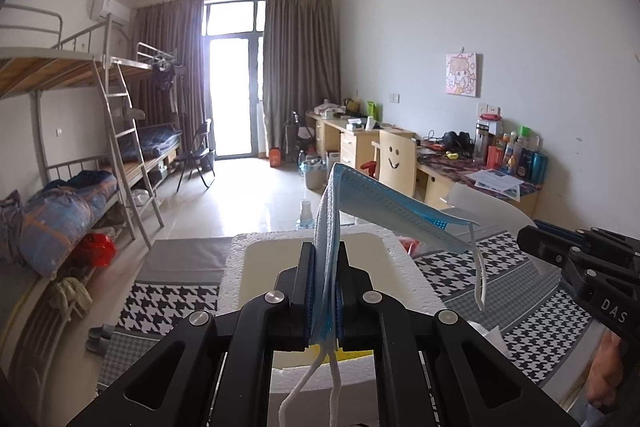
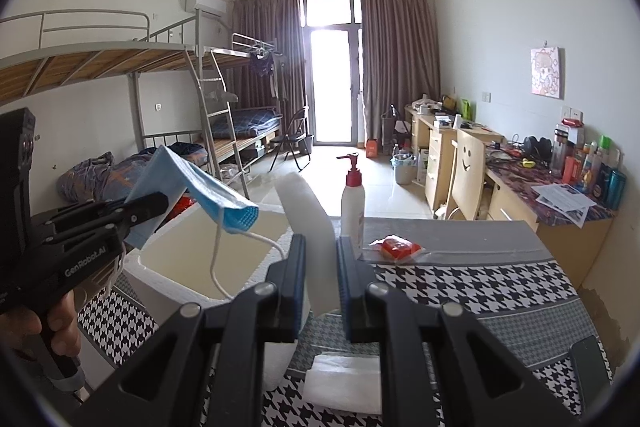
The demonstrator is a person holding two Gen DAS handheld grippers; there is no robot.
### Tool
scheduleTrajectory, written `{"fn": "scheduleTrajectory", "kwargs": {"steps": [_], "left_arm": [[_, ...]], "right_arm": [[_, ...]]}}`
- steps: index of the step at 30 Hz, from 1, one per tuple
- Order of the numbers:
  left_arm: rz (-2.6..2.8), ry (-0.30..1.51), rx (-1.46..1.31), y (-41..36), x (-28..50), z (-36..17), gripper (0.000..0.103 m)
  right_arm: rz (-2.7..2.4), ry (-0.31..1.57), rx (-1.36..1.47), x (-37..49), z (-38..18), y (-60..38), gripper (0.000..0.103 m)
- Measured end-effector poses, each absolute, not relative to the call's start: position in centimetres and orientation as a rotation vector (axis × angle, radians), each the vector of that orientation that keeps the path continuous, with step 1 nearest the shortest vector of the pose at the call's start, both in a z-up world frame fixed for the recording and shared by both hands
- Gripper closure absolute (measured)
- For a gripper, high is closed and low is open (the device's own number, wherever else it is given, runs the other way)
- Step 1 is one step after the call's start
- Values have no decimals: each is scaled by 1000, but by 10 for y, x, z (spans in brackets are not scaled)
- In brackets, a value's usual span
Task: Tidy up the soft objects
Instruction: 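Lower left gripper into the box and open it while right holds the roll above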
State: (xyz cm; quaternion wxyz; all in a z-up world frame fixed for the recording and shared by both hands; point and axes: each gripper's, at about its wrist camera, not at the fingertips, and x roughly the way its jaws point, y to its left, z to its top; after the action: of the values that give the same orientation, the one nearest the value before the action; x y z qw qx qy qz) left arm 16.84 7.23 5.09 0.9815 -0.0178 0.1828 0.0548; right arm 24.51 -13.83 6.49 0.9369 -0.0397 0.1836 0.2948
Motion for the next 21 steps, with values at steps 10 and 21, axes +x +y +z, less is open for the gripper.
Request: {"fn": "scheduleTrajectory", "kwargs": {"steps": [10, 21], "left_arm": [[138, 405, -53, 83, 181, 44, 94], [163, 455, -76, 95, 193, 33, 52]], "right_arm": [[618, 386, -97, 247, 65, -128, 85], [627, 399, -107, 250, 63, -119, 85]]}}
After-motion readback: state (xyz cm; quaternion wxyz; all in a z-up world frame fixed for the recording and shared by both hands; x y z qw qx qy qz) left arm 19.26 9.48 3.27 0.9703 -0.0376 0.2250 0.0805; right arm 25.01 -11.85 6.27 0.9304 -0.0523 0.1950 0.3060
